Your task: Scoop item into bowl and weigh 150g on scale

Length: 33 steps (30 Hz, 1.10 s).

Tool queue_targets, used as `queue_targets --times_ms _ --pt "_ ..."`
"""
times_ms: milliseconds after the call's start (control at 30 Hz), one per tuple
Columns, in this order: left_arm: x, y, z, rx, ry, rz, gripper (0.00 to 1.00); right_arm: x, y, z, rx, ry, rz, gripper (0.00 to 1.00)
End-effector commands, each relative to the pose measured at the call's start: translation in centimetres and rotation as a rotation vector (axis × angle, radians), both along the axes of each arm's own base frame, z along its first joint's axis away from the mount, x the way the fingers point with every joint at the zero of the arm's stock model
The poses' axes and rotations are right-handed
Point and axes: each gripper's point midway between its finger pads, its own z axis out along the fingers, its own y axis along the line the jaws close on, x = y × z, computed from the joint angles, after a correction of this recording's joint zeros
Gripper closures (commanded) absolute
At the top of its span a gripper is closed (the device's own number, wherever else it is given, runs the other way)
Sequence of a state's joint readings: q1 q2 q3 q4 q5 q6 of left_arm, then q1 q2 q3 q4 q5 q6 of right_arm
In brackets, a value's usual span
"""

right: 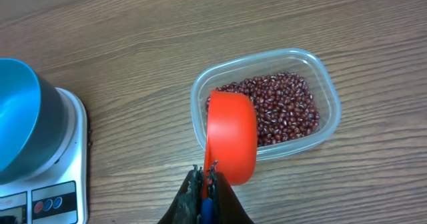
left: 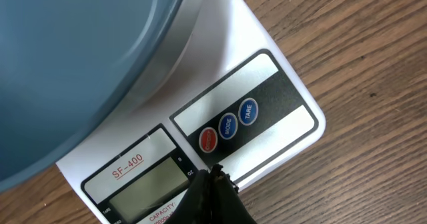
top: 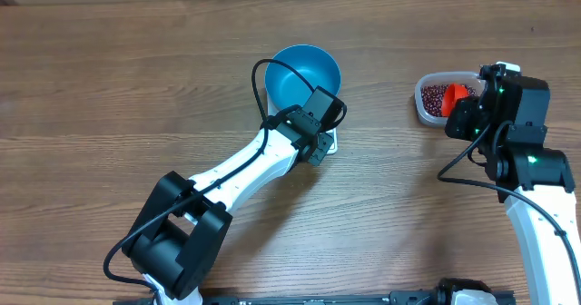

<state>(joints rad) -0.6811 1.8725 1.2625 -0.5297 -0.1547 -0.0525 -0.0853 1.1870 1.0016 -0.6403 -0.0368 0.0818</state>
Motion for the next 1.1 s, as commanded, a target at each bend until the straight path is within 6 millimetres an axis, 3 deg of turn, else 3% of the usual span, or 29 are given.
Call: queue_targets --times_ms 0,667,867,1067 --pt "0.2 0.2 -0.7 0.017 0.004 0.002 0.96 0.6 0.0 1.6 0.003 -0.04 0.003 0.96" --pt "0.2 0.1 -0.8 0.015 0.002 0.002 0.96 0.9 -0.1 1.9 0.001 -0.058 0.003 0.96" --pt "0.4 0.0 -3.0 0.032 0.023 0.002 0.96 0.9 -0.1 1.9 0.002 -0.058 0.004 0.96" --pt "0.4 0.0 -3.3 0.039 0.027 0.003 0.96 0.9 -0.1 1.9 0.002 -0.058 0.004 0.96"
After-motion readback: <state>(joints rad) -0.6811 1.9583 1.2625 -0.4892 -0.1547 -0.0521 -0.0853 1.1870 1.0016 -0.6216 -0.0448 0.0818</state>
